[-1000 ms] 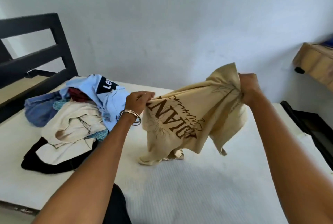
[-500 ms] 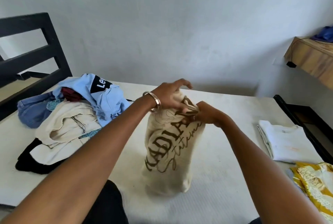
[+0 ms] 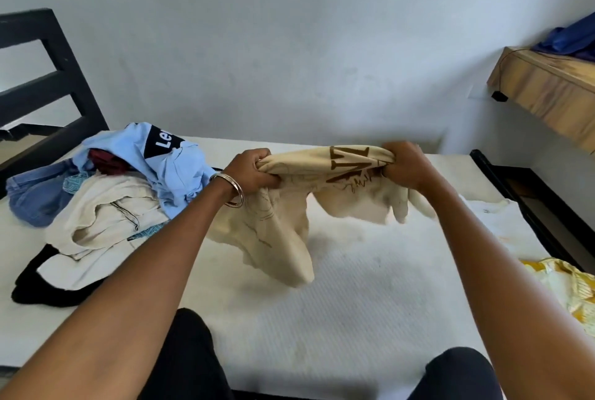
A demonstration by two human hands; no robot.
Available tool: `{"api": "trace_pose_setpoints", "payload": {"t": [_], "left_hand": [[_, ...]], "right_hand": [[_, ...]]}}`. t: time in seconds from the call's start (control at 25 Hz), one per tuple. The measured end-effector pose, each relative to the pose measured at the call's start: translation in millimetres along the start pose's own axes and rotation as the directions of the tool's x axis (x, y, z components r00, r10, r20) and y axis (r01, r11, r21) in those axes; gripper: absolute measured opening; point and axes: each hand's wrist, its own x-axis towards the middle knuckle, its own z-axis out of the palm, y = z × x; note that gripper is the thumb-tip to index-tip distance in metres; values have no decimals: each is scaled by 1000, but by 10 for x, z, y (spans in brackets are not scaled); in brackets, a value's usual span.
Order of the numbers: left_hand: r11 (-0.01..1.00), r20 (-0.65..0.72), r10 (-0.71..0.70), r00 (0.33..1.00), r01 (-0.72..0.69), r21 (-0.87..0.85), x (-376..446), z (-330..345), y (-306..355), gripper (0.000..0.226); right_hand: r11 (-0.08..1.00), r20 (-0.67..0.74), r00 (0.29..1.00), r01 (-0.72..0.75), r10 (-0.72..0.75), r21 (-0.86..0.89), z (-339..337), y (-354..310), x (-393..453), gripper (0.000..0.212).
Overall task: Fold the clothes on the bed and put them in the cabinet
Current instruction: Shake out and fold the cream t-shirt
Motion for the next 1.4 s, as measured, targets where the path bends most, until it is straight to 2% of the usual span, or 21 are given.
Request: {"api": "trace_pose_setpoints", "payload": {"t": [0.08, 0.2, 0.28, 0.32, 0.4, 0.48, 0.52, 0.56, 0.64, 0.72, 0.8, 0.88, 1.0, 1.08, 1.16, 1.2, 1.24, 1.28, 1.32, 1.36, 1.4], "left_hand": [[995, 217, -72, 973, 85, -53, -64, 12, -35, 42], [964, 569, -218, 793, 265, 0, -93, -165, 24, 53], [951, 626, -309, 716, 257, 174, 9, -292, 150, 54], [932, 588, -350, 729, 205, 300, 129, -339, 187, 54], [805, 387, -366, 846, 79, 588, 441, -354, 168, 53], [548, 85, -199, 976, 40, 835, 672, -176, -19, 48], [432, -45, -65, 997, 69, 899, 703, -39, -130, 40], [391, -121, 30, 992, 100, 915, 680, 122, -246, 36], [422, -82, 38, 996, 58, 905, 527, 557, -532, 34], [490, 152, -139, 978, -66, 869, 211, 1058, -838, 34], [612, 363, -324, 874, -99, 785, -210, 1538, -1096, 37], [690, 441, -429, 788, -29, 723, -603, 1965, -1291, 49], [620, 378, -536, 755, 49, 783, -993, 2369, -1375, 69], [545, 291, -520, 803, 49, 837, -1066, 2504, -1380, 49], [525, 155, -476, 866, 139, 839, -976, 2497, -1354, 36], [559, 37, -463, 886, 259, 788, -875, 2455, -1340, 36], [624, -130, -481, 867, 442, 645, -740, 2380, -1313, 37], [675, -287, -554, 782, 623, 395, -596, 2283, -1294, 36], [692, -341, -652, 677, 715, 98, -461, 2176, -1278, 36], [693, -333, -708, 622, 703, -161, -351, 2052, -1218, 34], [692, -305, -722, 621, 636, -341, -240, 1931, -1155, 33]], "right_hand": [[988, 215, 976, -74, 43, 135, -114, 49, -89, 20], [959, 444, 896, -135, 11, 251, -416, 94, -201, 29], [969, 490, 872, -128, 9, 210, -548, 84, -105, 33], [982, 480, 876, -122, 39, 142, -535, 104, 14, 36], [995, 374, 923, -93, 95, -24, -345, 173, 260, 44], [972, 126, 982, -116, 144, -205, 68, 312, 404, 54], [950, 1, 987, -155, 162, -272, 306, 372, 400, 58], [932, -82, 983, -180, 162, -315, 535, 416, 336, 62], [922, -7, 994, -103, 108, -374, 1005, 503, 137, 62], [941, 304, 947, 5, 104, -339, 1506, 593, -211, 51], [958, 580, 784, -64, 221, -279, 1984, 729, -683, 50], [923, 672, 642, -164, 368, -348, 2309, 909, -1166, 66], [868, 614, 642, -175, 459, -465, 2487, 1135, -1674, 84], [855, 500, 734, -215, 460, -471, 2491, 1214, -1782, 55], [831, 233, 816, -444, 530, -336, 2440, 1284, -1737, 22], [764, 85, 764, -619, 639, -181, 2364, 1362, -1659, 21], [683, 61, 682, -731, 729, 5, 2259, 1427, -1558, 22], [640, 85, 658, -750, 749, 168, 2176, 1523, -1494, 20], [642, 141, 684, -724, 716, 254, 2072, 1575, -1447, 13], [697, 225, 733, -680, 642, 227, 1996, 1585, -1416, 16], [771, 331, 764, -621, 554, 142, 1969, 1560, -1407, 41]]}}
